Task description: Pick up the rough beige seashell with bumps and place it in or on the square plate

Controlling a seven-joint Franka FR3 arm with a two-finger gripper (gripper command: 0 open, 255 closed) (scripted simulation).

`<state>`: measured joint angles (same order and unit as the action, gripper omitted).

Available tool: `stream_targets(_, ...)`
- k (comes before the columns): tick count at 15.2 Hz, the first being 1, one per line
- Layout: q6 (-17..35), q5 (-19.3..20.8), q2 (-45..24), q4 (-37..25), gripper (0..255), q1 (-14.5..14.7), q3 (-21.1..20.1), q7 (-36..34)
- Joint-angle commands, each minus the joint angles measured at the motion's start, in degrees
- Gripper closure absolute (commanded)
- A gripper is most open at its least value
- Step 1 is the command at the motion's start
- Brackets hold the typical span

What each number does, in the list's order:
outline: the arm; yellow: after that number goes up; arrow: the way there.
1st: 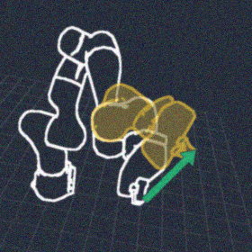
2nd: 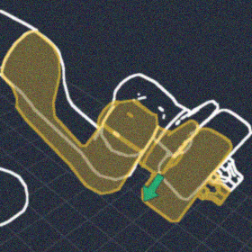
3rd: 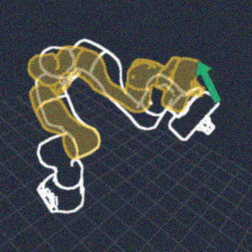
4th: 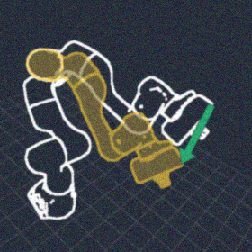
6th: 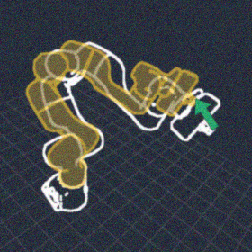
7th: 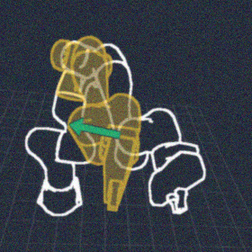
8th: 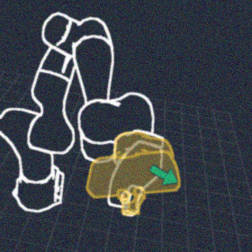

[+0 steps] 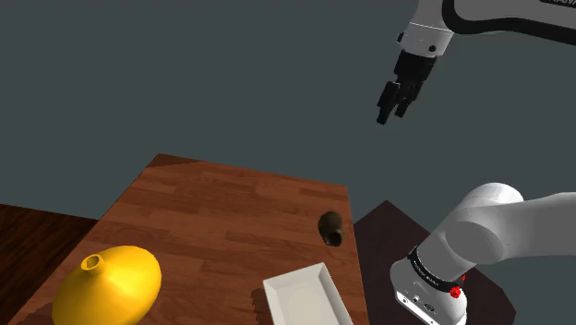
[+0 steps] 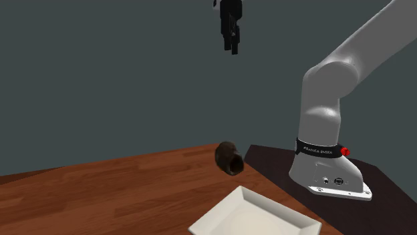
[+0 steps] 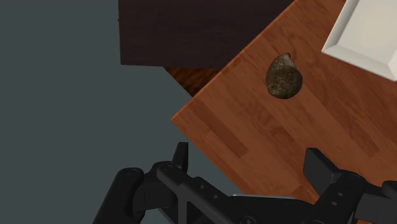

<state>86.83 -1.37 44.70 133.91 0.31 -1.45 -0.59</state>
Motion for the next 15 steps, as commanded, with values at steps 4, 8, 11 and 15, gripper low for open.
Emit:
stream_targets(4, 5.15, -1.47, 2.02, 6.66, 0, 0.66, -1.27, -1.34)
stream_targets(8, 12.35, -3.69, 3.70, 14.80, 0, 1.84, -3.23, -3.09)
stream_targets(11, 18.15, -5.61, 4.02, 20.33, 0, 2.96, -4.95, -4.40)
stream_targets(15, 26.70, -8.55, 2.79, 26.82, 0, 4.85, -7.56, -6.14)
